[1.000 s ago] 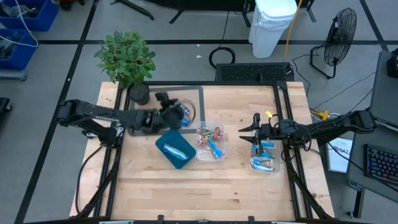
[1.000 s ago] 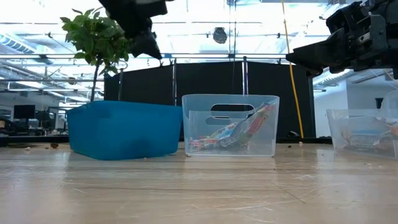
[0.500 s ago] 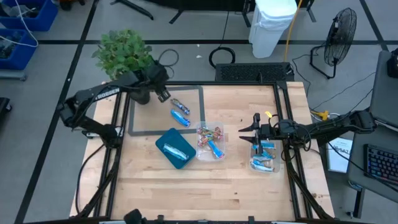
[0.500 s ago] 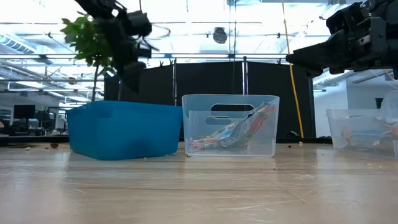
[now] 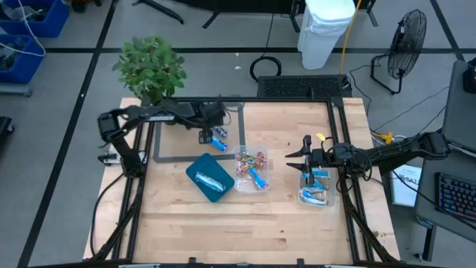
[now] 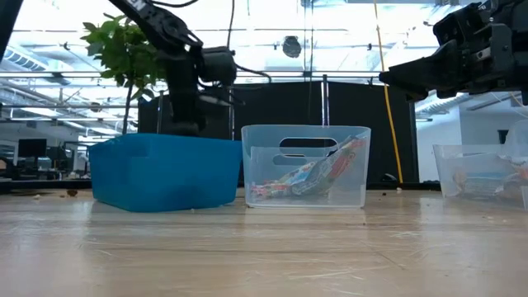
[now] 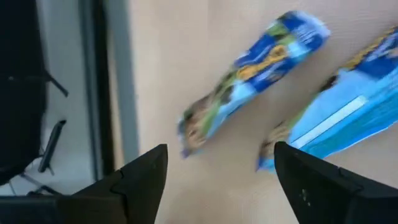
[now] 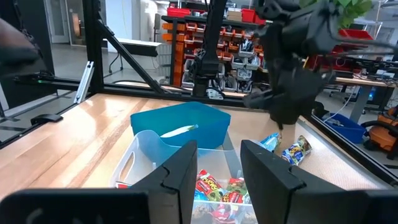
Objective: Pick and place Granola Bars by type
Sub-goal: Put the blue granola bar into the blue bin
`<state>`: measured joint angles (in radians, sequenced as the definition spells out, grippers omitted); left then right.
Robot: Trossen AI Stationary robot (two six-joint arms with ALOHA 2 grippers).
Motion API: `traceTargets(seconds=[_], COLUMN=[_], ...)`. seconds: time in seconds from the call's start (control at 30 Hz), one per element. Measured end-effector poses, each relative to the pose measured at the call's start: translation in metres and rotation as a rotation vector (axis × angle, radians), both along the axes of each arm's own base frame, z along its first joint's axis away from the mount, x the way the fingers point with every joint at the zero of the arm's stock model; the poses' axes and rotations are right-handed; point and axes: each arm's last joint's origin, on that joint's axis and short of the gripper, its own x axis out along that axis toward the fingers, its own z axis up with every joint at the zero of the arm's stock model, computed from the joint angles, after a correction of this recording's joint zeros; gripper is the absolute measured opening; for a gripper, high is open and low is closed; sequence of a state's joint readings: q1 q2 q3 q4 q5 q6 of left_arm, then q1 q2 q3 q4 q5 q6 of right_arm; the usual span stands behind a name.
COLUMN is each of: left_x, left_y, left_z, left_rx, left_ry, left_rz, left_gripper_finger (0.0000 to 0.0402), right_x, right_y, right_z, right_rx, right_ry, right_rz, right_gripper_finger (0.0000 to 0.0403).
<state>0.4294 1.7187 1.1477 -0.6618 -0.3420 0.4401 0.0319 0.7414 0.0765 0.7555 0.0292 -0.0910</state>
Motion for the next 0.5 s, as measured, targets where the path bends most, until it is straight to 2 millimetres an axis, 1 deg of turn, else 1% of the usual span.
traceTargets(seconds=[0.13,0.33,0.5], left_x=[0.013,0.029,0.032], left_y=[-0.005,-0.007,-0.005], left_z=[-0.015,-0.027,-0.038], left_rx=[0.004,0.046,0.042], left_ry=[0.013,-0.021,0.006], left_rz=[-0.055,-0.144,-0.165], left_gripper_finger=[0.0296,0.0296,0.0296], right_x=[0.000,0.000,0.000], right_y=[0.000,0.000,0.000], right_z=[0.000,0.000,0.000], right_rx=[0.000,0.000,0.000], right_ry=[0.001,0.001,0.002], right_rz=[0.000,0.000,0.000], right_gripper_finger=[0.0114,0.0114,0.0114])
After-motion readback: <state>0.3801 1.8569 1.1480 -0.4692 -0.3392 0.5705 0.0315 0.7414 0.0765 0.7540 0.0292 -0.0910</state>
